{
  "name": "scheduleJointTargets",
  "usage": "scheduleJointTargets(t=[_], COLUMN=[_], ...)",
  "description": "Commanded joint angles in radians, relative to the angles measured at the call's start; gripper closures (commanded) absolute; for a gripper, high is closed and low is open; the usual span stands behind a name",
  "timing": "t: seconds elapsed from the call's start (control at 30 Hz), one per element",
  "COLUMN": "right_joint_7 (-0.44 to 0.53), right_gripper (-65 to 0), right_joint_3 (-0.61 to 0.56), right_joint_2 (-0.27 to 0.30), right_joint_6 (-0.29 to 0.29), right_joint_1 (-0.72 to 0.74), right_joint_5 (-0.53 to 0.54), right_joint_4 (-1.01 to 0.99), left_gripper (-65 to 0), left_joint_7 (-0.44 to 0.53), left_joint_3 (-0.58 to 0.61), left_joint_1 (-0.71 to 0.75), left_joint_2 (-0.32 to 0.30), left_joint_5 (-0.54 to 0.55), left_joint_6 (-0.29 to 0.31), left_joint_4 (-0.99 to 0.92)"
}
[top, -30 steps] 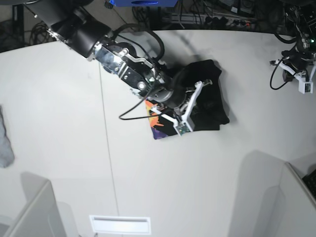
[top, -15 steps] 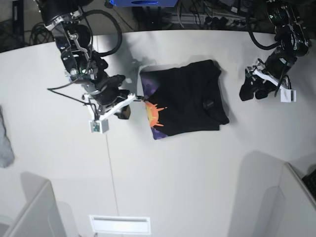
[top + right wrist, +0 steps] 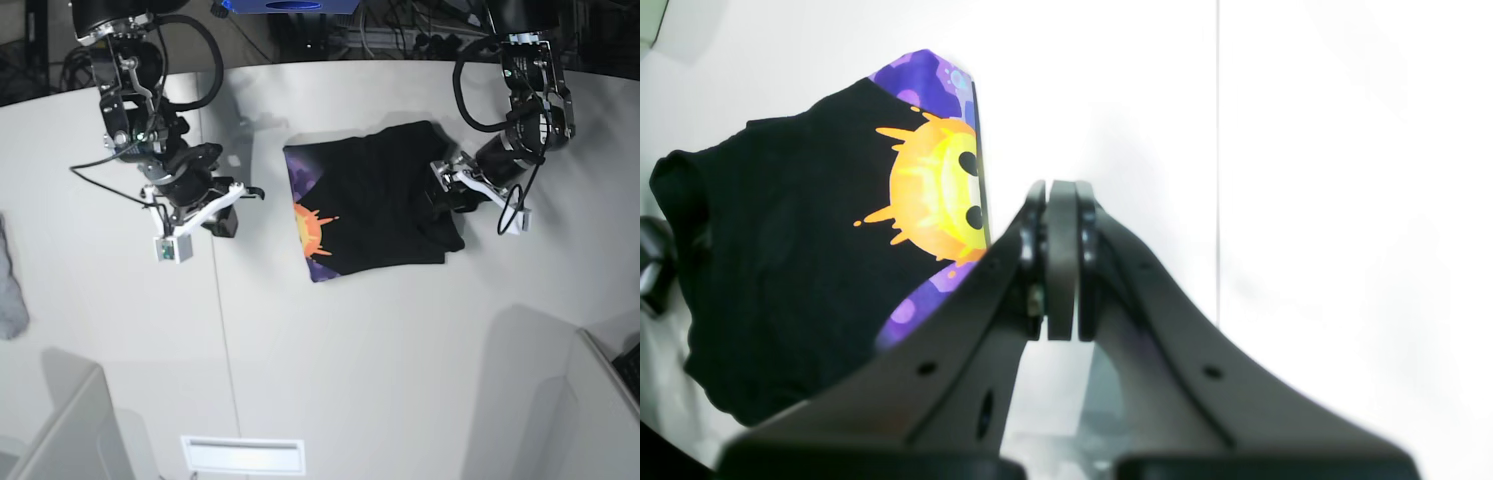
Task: Fold the T-shirt properly
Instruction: 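Grasp the folded bundle's edge with the left gripper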
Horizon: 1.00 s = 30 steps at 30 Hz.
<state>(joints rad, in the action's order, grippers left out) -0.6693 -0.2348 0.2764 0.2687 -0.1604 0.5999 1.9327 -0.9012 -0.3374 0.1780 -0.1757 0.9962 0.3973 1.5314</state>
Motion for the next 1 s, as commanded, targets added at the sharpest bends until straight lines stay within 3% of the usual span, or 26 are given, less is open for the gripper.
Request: scheduleJointTargets(t=[0.0,0.1,0.33,0.57,0.6,0.73,0.83,0.97], right_joint_7=[0.019,0.019,0.019,0.021,0.021,0.021,0.015,0.012], right_gripper=[0.0,0.0,0.0,0.0,0.0,0.0,0.0,0.0], right_joint_3=[0.007,0.025,0.076,0.196,0.211,0.315,0.424,0.556], right_joint_2=[0.007,0.007,0.039,0.039,0.039,0.025,-0.022,-0.065], right_joint_6=[-0.007,-0.007,-0.007,-0.010,-0.012,-0.099,-0.141,-0.219], right_joint_1=[0.003,-0.005,-0.035,-0.092,-0.095,-0.126,-0.158,-0.187], right_joint_5=[-0.001,-0.001,-0.001,-0.001,-0.001,-0.001,-0.001,-0.002], right_joint_4=[0.018,0.017,0.015,0.014,0.014,0.012,0.012,0.006], left_gripper=[-65.0,-65.0,-63.0,-3.5,0.0,0.0,0.0,0.0], left_joint_7=[0.018,0.020,0.015,-0.039,-0.062,-0.126,-0.157,-0.149], left_joint_3=[0.008,0.024,0.151,0.208,0.223,0.303,0.401,0.651], left_joint_1=[-0.018,-0.036,-0.111,-0.168,-0.188,-0.274,-0.338,-0.455], left_joint_2=[-0.011,-0.009,-0.015,-0.060,-0.072,-0.120,-0.153,-0.216], left_joint_5=[0.023,0.023,0.023,0.023,0.023,0.023,0.022,0.020], left_joint_6=[0.012,0.004,-0.123,-0.217,-0.225,-0.232,-0.232,-0.229], left_joint_4=[0.002,-0.030,-0.113,-0.113,-0.113,-0.148,-0.179,-0.191])
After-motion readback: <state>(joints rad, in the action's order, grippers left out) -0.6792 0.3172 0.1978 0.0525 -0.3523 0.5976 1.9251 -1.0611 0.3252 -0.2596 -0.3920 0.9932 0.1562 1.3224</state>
